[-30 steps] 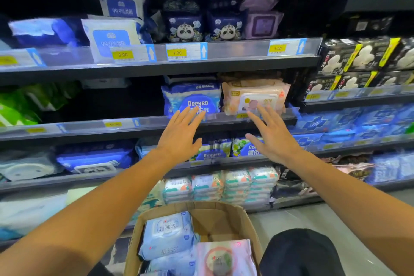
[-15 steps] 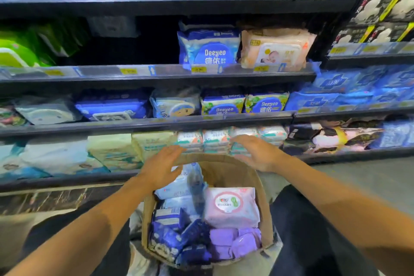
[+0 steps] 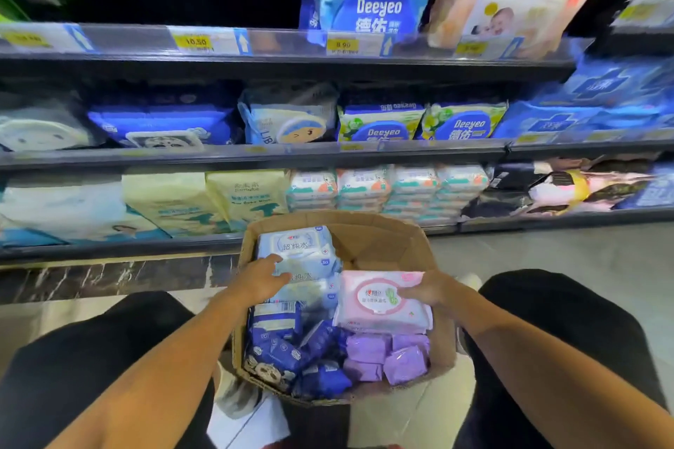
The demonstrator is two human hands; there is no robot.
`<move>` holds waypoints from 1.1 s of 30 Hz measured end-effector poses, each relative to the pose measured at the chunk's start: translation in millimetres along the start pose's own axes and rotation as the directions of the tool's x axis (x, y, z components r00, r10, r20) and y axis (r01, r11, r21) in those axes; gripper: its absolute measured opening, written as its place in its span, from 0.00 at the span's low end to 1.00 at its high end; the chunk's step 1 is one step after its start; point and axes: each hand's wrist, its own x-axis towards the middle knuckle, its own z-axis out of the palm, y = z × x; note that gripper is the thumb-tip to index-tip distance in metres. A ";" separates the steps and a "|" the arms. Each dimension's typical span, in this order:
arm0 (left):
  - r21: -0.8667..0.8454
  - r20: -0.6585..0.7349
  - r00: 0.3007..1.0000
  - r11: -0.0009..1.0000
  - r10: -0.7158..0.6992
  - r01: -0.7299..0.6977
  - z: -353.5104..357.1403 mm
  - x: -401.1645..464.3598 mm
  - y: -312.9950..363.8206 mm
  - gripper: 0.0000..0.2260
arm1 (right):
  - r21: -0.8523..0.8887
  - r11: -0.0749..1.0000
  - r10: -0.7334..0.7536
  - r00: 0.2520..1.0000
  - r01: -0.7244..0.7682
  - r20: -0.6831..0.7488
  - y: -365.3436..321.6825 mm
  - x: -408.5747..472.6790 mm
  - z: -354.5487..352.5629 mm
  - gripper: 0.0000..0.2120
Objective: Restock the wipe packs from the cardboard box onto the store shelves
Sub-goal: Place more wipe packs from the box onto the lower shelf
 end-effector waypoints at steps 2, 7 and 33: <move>-0.095 -0.057 0.998 0.995 -0.038 0.032 3.3 9.1 -2.1 0.28 | 0.094 0.994 0.046 0.999 -0.048 0.025 9.9 16.4 13.0 0.32; -0.292 -0.219 0.971 0.956 -0.098 0.031 -5.4 27.3 5.9 0.26 | 0.374 0.922 0.111 0.994 -0.097 -0.015 27.9 41.9 38.1 0.38; -0.715 0.233 0.857 0.517 -0.459 0.471 13.3 93.0 -5.6 0.48 | 0.569 0.815 0.088 0.994 -0.109 0.065 30.9 74.7 40.9 0.31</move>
